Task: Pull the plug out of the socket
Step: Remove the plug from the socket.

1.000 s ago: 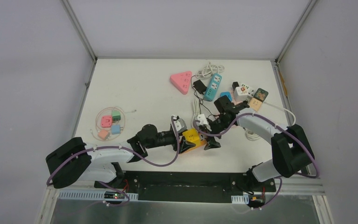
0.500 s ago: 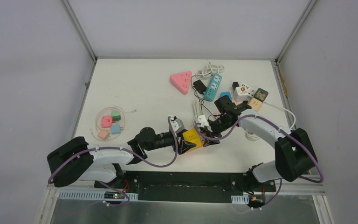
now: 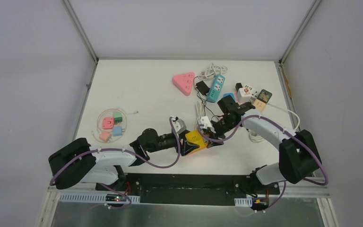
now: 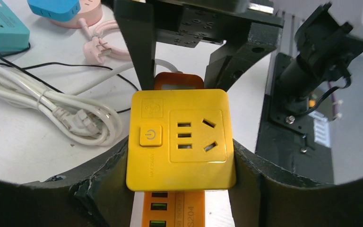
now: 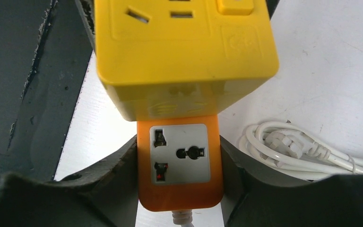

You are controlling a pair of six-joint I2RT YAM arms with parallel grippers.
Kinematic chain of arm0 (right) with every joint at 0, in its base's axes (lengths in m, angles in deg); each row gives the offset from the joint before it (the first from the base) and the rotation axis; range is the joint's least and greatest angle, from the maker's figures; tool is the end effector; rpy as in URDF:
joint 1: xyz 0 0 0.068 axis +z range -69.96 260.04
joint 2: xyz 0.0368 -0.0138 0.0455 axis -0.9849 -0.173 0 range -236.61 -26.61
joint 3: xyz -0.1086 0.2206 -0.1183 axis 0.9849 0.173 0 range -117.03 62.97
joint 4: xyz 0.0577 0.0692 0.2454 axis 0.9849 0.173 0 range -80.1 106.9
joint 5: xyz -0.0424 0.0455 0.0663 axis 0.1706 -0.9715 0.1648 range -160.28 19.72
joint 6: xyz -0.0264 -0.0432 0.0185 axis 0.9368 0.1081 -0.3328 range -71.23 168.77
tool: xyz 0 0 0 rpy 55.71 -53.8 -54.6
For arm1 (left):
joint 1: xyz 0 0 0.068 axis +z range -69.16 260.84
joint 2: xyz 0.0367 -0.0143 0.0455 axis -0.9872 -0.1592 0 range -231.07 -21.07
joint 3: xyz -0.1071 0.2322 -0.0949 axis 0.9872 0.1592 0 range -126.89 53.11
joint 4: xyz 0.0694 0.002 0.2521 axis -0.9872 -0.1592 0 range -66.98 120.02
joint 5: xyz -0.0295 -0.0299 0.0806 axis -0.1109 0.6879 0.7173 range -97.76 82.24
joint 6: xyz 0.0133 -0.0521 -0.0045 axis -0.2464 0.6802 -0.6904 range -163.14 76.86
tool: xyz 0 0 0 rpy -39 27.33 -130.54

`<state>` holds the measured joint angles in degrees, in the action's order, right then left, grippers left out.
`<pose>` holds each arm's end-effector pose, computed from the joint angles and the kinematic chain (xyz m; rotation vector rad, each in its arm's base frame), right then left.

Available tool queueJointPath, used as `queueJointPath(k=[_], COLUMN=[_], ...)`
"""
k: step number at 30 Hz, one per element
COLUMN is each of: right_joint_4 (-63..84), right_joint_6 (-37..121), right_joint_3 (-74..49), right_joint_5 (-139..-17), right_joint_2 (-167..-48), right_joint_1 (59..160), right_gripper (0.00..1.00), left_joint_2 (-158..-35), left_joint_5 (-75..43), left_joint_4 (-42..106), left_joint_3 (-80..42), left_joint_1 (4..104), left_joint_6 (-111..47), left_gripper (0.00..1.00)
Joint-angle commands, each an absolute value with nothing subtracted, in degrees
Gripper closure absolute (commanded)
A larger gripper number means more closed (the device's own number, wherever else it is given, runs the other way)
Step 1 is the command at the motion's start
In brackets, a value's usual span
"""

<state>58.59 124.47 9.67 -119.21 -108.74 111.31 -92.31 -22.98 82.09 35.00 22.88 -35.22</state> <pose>0.1984 0.1518 0.2144 -2.0559 1.3692 0.9373 0.1187 -0.2069 0.2014 0.9143 1.4355 -1.0902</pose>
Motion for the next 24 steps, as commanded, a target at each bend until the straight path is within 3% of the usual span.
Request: queueJointPath(k=[1,5,10,15,19,24], right_joint_4=[62.2,64.7,66.1,67.2,67.3,67.2], right_joint_6=[124.4,124.4,124.6,124.9,124.9,124.9], right_joint_3=[6.7,4.8,4.1,3.2,3.1,3.3], right_joint_5=[-121.7,-122.2,-122.1,-122.0,-122.1,-122.0], right_joint_2=[-108.9,-110.6,-111.2,-112.1,-112.1,-111.4], right_joint_1=[111.5,111.5,111.5,111.5,111.5,111.5], right_gripper=[1.0,1.0,1.0,1.0,1.0,1.0], left_joint_2=[-93.1,-96.8,-94.2,-91.0,-94.3,-95.5], left_joint_5=[-19.6,-26.7,-26.6,-18.2,-19.4,-21.7], left_joint_4=[93.9,100.0,82.4,86.0,96.6,83.4], left_joint_3=[35.2,35.7,31.1,34.3,35.9,30.9], left_joint_1=[28.1,28.7,25.9,26.4,27.7,25.0], left_joint_6=[-20.6,-23.5,-38.5,-29.5,-20.0,-31.8], left_gripper=[1.0,1.0,1.0,1.0,1.0,1.0])
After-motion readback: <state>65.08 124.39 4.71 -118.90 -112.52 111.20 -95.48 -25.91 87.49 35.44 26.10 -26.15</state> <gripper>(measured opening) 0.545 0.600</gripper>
